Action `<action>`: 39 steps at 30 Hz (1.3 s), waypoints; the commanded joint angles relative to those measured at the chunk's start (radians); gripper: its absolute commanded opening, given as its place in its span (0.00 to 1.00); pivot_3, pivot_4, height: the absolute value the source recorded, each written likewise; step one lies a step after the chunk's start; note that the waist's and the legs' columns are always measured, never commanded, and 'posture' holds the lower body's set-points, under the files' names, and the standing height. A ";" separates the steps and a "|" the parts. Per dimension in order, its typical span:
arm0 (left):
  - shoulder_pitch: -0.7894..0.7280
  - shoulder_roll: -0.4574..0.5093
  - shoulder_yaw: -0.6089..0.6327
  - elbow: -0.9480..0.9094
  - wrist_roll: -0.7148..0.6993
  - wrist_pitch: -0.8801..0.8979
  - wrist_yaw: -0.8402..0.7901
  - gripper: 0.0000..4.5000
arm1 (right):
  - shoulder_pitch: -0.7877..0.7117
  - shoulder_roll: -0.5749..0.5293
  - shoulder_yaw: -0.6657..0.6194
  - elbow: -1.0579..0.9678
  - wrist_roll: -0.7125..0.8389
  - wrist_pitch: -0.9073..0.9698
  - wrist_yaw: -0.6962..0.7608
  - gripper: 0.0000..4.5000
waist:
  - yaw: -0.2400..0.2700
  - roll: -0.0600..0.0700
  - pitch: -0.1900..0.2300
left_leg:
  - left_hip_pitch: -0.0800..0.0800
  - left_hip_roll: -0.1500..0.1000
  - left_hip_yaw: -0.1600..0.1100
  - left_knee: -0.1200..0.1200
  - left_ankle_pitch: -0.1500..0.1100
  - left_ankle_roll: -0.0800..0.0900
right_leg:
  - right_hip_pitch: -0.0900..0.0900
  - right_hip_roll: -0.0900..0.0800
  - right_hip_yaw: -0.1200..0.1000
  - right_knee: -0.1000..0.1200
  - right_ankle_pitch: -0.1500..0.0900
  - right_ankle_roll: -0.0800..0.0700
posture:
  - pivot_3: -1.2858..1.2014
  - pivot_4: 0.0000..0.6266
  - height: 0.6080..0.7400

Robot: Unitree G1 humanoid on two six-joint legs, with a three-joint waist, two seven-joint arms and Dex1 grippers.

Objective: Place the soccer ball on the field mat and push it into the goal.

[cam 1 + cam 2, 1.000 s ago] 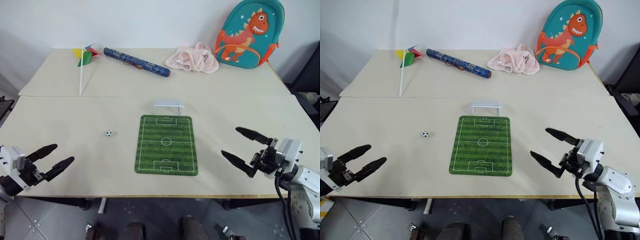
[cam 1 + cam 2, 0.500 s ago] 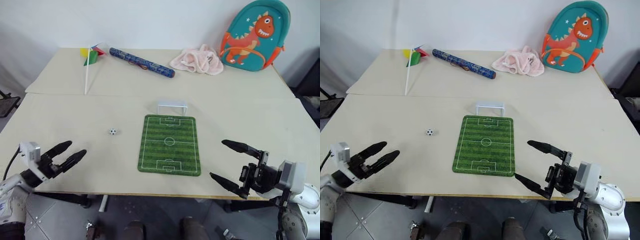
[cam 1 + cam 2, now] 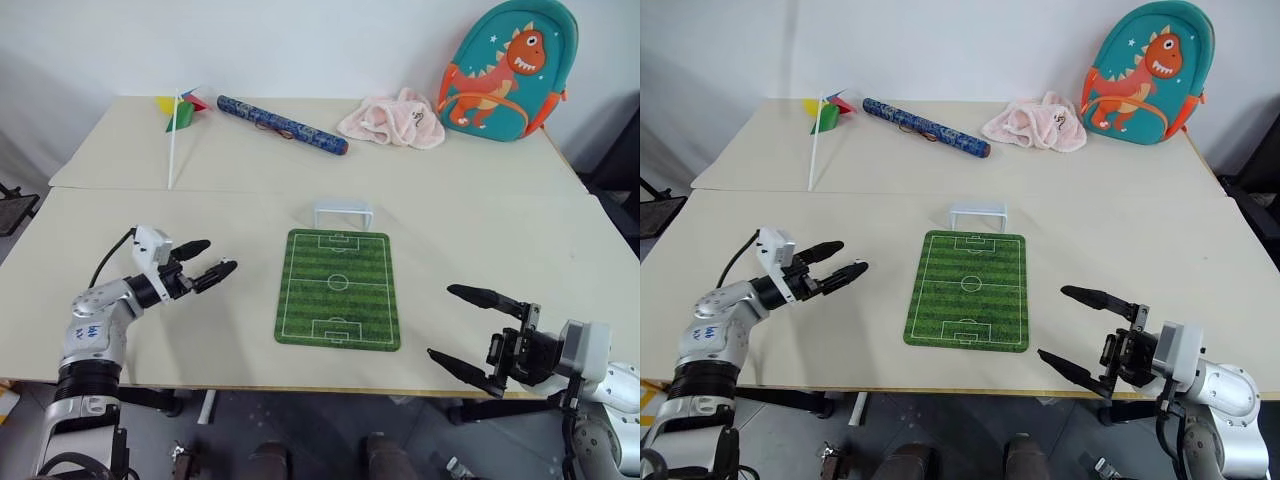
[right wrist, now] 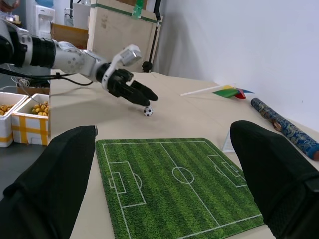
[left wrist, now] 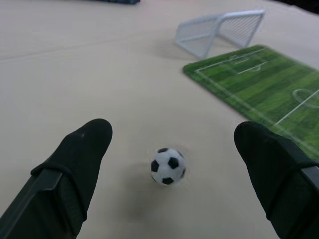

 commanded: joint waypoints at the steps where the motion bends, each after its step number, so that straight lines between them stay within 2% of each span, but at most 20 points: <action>1: -0.046 -0.005 -0.021 0.068 0.063 -0.072 0.036 0.87 | -0.005 0.002 -0.002 -0.011 0.014 -0.005 -0.007 1.00 | 0.002 0.000 0.000 | 0.000 0.000 0.000 0.000 0.000 0.000 | 0.000 0.000 0.000 0.000 0.000 0.000 | 0.52 0.24 1.00; 11: -0.073 0.004 -0.063 0.158 0.120 -0.130 -0.003 0.19 | 0.051 -0.022 -0.079 0.084 0.029 -0.034 0.043 1.00 | 0.003 0.000 0.000 | 0.000 -0.001 0.000 0.000 0.000 0.000 | 0.000 -0.001 0.000 0.000 0.000 0.000 | 0.52 0.24 1.00; 16: -0.090 0.016 -0.064 0.185 0.125 -0.139 -0.036 0.19 | 0.088 -0.067 -0.129 0.170 0.041 -0.066 0.159 1.00 | 0.003 0.000 0.000 | 0.000 -0.001 0.000 0.000 0.000 0.000 | 0.000 -0.001 0.000 0.001 0.000 0.000 | 0.52 0.24 1.00; 20: -0.103 0.014 -0.051 0.189 0.101 -0.148 -0.078 0.19 | 0.086 -0.071 -0.142 0.189 0.043 -0.086 0.179 1.00 | 0.000 0.000 0.000 | 0.000 -0.001 0.001 0.000 0.000 0.000 | 0.000 -0.001 0.000 0.002 0.000 0.000 | 0.52 0.24 1.00; 22: -0.106 0.000 -0.037 0.089 0.006 -0.107 -0.209 0.19 | 0.095 -0.087 -0.183 0.189 0.065 -0.093 0.195 1.00 | 0.002 0.000 0.000 | 0.000 -0.001 0.001 0.001 0.000 0.000 | 0.000 -0.001 0.000 0.002 0.000 0.000 | 0.52 0.24 1.00; 24: -0.115 -0.006 -0.082 -0.073 -0.065 -0.020 -0.340 0.19 | 0.129 -0.115 -0.236 0.184 0.090 -0.077 0.216 1.00 | 0.007 -0.001 0.001 | -0.001 -0.001 0.000 0.001 0.000 0.000 | -0.001 -0.001 0.000 0.002 0.000 0.000 | 0.52 0.24 1.00; 28: -0.145 -0.014 -0.231 -0.309 -0.041 0.093 -0.424 0.19 | 0.176 -0.127 -0.278 0.139 0.136 -0.051 0.233 1.00 | 0.025 -0.001 0.001 | -0.003 0.000 -0.001 0.002 0.000 0.001 | 0.002 -0.002 -0.001 -0.001 0.000 0.001 | 0.52 0.24 1.00; 31: -0.163 -0.031 -0.334 -0.396 0.026 0.121 -0.415 0.19 | 0.196 -0.112 -0.273 0.077 0.157 -0.026 0.207 1.00 | 0.019 0.001 0.000 | -0.001 -0.001 0.000 0.001 0.000 0.001 | 0.002 -0.001 0.000 -0.002 0.001 0.001 | 0.52 0.24 1.00; 34: -0.188 -0.115 -0.473 -0.448 0.105 0.224 -0.343 0.19 | 0.229 -0.075 -0.229 -0.018 0.163 -0.030 0.207 1.00 | 0.019 0.001 0.000 | -0.001 -0.001 0.001 0.001 0.000 0.001 | 0.002 0.001 0.001 -0.001 0.001 0.001 | 0.52 0.24 1.00; 36: -0.184 -0.139 -0.520 -0.481 0.140 0.280 -0.307 0.19 | 0.242 -0.055 -0.212 -0.058 0.162 -0.028 0.197 1.00 | 0.017 0.001 0.001 | -0.001 -0.001 0.001 0.002 0.000 0.001 | 0.002 0.000 0.001 -0.001 0.001 0.002 | 0.52 0.24 1.00; 39: -0.157 -0.157 -0.571 -0.519 0.206 0.269 -0.245 0.19 | 0.257 -0.041 -0.194 -0.073 0.141 -0.042 0.213 1.00 | 0.007 0.000 0.001 | -0.001 -0.001 0.001 0.002 0.000 0.001 | 0.001 0.001 0.002 -0.001 0.001 0.002 | 0.52 0.24 1.00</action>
